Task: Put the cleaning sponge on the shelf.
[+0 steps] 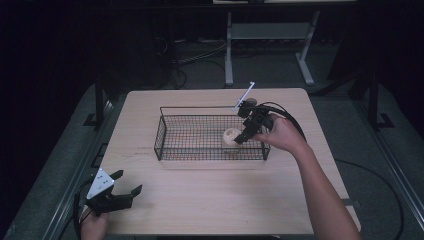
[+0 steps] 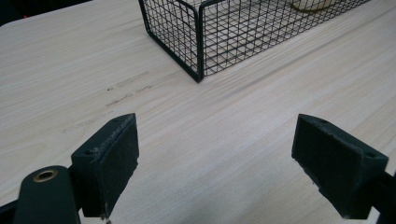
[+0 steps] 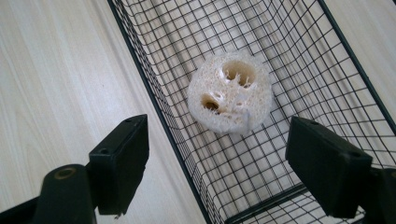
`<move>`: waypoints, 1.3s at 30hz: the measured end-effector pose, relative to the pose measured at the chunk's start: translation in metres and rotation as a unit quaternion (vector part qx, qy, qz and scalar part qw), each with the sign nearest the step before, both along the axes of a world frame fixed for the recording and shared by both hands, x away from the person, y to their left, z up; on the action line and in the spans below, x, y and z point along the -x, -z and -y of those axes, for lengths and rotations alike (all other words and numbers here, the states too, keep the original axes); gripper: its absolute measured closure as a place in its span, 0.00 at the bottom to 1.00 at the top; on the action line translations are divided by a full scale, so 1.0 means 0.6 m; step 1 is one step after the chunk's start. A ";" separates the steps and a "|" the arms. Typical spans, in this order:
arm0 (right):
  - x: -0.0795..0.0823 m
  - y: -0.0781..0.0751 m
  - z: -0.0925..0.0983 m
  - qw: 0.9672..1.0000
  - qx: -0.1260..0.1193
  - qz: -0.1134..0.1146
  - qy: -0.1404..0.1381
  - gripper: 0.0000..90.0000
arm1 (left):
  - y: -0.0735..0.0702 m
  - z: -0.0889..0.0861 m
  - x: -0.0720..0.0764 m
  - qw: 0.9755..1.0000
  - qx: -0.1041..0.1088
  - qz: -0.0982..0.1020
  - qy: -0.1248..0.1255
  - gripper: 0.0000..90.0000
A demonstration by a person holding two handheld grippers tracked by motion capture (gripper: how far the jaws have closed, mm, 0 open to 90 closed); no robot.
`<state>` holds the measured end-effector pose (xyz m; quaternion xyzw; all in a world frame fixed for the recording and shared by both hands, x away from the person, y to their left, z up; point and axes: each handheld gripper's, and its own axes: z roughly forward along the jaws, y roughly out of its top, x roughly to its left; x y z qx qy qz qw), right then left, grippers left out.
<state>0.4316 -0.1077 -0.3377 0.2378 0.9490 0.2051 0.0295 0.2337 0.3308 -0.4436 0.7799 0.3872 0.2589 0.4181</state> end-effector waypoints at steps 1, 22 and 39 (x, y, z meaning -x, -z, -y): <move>0.002 0.000 0.003 1.000 -0.003 0.000 0.001 0.23 | 0.000 0.000 0.000 1.000 0.000 0.000 0.000 0.16; 0.034 0.002 0.062 1.000 -0.009 0.000 0.022 0.24 | 0.000 0.002 0.001 1.000 -0.004 -0.001 0.001 0.16; 0.057 0.017 0.093 1.000 -0.007 0.001 0.029 0.24 | 0.001 0.002 0.001 1.000 -0.001 -0.003 -0.003 0.16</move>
